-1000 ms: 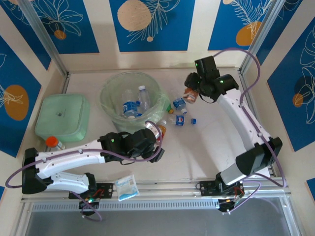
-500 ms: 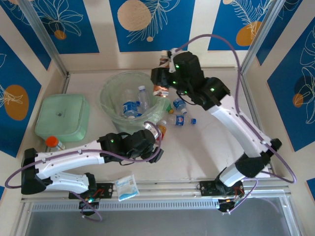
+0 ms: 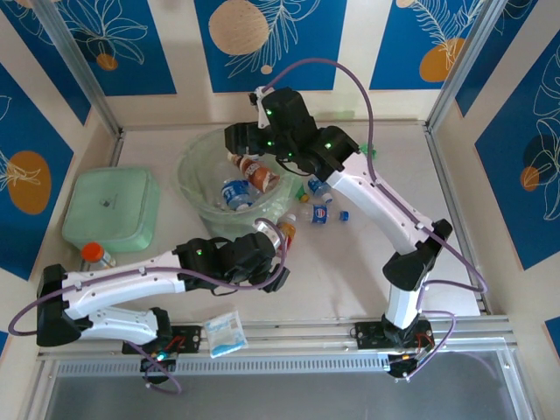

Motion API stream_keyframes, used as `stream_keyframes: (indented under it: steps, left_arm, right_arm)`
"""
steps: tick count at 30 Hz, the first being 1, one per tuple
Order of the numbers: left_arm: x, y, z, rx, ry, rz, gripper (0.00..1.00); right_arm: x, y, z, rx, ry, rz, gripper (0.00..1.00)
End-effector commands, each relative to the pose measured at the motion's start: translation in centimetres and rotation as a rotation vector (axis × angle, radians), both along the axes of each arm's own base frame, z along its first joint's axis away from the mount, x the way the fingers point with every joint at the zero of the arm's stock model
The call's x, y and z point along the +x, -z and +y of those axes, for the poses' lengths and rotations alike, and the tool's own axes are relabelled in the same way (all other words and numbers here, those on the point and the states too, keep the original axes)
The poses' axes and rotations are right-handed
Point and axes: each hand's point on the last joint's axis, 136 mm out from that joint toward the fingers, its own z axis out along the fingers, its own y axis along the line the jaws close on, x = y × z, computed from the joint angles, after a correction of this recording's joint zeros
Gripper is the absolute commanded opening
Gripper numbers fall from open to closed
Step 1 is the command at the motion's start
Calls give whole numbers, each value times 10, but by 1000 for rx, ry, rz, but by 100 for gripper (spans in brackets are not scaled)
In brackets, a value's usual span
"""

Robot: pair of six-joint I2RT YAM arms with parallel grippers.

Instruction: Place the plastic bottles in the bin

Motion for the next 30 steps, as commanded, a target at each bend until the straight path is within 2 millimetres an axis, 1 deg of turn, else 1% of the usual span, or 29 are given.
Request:
stream_keyframes:
  steps: [1, 3, 4, 6, 8, 10, 11, 12, 13, 14, 16, 18, 19, 21, 23, 26, 30]
  left_arm:
    - [-2, -3, 1, 15, 29, 6, 91]
    - [-1, -12, 2, 7, 36, -9, 91]
    - [-1, -17, 3, 2, 37, -20, 91]
    - [1, -28, 6, -11, 33, -43, 91]
    - [2, -42, 9, -33, 29, -63, 91]
    - [2, -56, 10, -62, 29, -79, 91]
    - [2, -64, 10, -79, 28, -90, 91]
    - [3, -71, 11, -92, 26, -101, 91]
    - [4, -79, 12, -104, 26, -113, 91]
    - [5, -86, 13, -112, 22, -127, 91]
    - [9, -97, 16, -115, 13, -153, 91]
    - [13, -109, 20, -112, -5, -183, 90]
    - [15, -114, 23, -111, -19, -200, 90]
    - [21, -125, 32, -106, -54, -238, 90]
    - [28, -135, 45, -98, -107, -267, 90]
    - [41, -144, 66, -94, -189, -278, 89]
    - [54, -148, 93, -110, -289, -270, 88]
  right_arm:
    - [-10, -39, -28, 16, 61, -84, 81]
    - [-10, -41, -56, 10, 146, -80, 82]
    - [-9, -39, -77, 0, 207, -67, 83]
    - [-11, -23, -121, -16, 338, -13, 83]
    - [-18, 6, -170, -8, 470, 85, 83]
    - [-30, 37, -207, 20, 556, 180, 84]
    - [-34, 57, -222, 27, 589, 229, 83]
    - [-40, 69, -233, 36, 610, 263, 83]
    - [-47, 84, -243, 36, 631, 297, 83]
    - [-52, 96, -249, 34, 644, 324, 83]
    - [-63, 122, -252, 20, 653, 384, 83]
    - [-71, 146, -248, 25, 644, 448, 83]
    - [-75, 162, -243, 35, 640, 489, 83]
    - [-80, 187, -231, 47, 620, 543, 84]
    - [-84, 211, -215, 43, 600, 586, 84]
    - [-85, 238, -188, 19, 567, 639, 85]
    - [-84, 264, -157, 0, 540, 687, 86]
